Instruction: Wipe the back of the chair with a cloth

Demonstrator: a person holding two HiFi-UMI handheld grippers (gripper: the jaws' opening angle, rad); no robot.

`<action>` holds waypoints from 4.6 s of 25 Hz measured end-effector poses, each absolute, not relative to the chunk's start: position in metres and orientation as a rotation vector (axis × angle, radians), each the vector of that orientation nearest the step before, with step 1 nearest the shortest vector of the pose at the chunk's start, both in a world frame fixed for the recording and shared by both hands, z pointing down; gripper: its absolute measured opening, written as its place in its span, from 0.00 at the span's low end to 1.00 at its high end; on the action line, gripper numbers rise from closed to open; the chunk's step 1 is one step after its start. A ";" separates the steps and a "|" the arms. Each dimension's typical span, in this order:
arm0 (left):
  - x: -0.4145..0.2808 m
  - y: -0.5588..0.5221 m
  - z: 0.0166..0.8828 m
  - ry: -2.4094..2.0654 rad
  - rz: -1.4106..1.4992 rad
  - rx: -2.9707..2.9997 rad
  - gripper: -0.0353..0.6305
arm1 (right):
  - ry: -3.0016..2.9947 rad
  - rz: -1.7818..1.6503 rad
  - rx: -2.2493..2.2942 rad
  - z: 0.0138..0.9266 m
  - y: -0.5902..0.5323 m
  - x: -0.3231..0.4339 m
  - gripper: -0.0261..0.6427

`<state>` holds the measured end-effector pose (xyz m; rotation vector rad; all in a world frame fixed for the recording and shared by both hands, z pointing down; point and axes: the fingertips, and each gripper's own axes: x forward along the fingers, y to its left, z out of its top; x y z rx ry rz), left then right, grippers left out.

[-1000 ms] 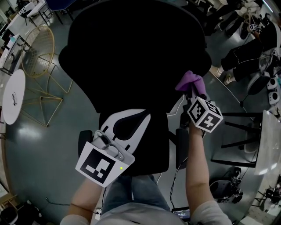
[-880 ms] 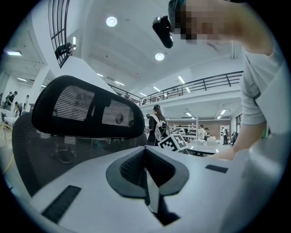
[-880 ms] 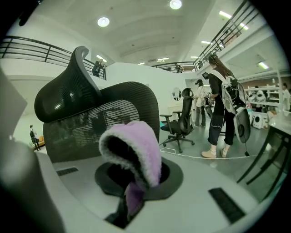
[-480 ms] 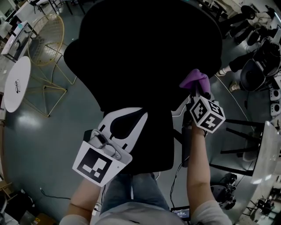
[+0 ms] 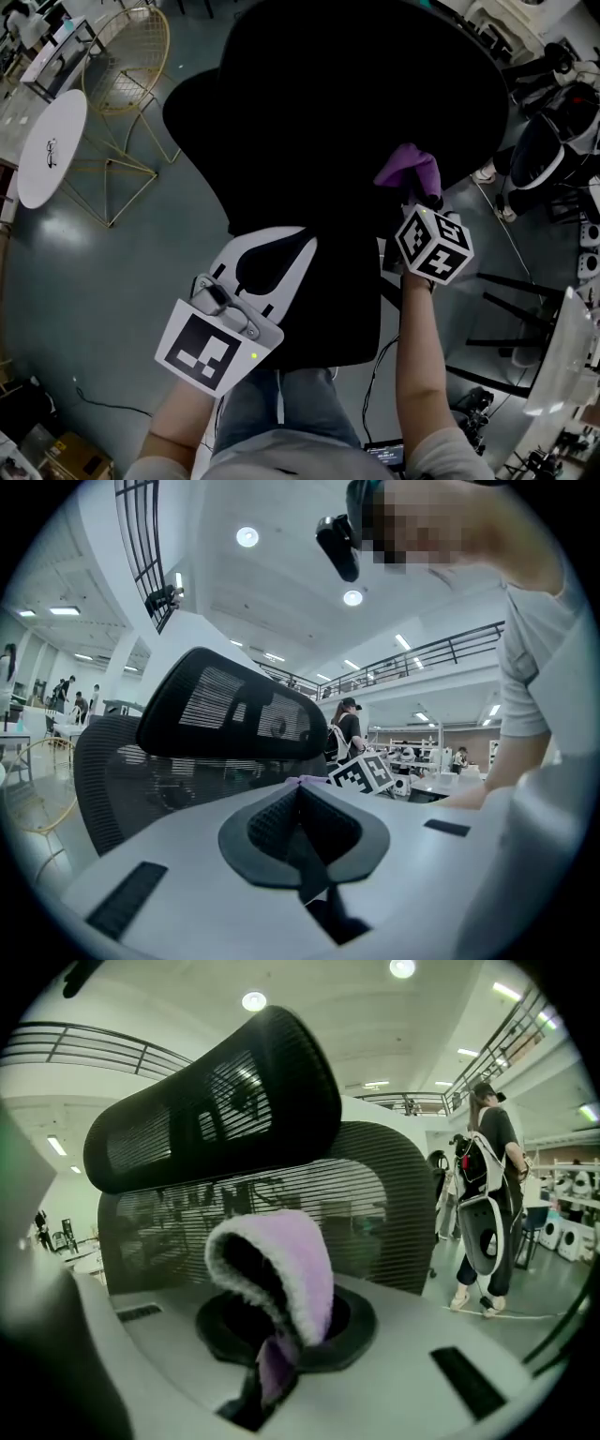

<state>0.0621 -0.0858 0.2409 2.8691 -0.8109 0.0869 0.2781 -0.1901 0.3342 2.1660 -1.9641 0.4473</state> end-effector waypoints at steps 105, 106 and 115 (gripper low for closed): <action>-0.039 -0.074 0.276 -1.142 0.088 2.708 0.07 | -2.217 0.569 1.852 0.386 -0.220 0.079 0.11; -0.036 -0.075 0.276 -1.132 0.091 2.712 0.07 | -2.211 0.571 1.862 0.386 -0.219 0.084 0.11; 0.000 -0.072 0.273 -1.061 0.097 2.747 0.07 | -2.153 0.578 1.949 0.382 -0.209 0.137 0.11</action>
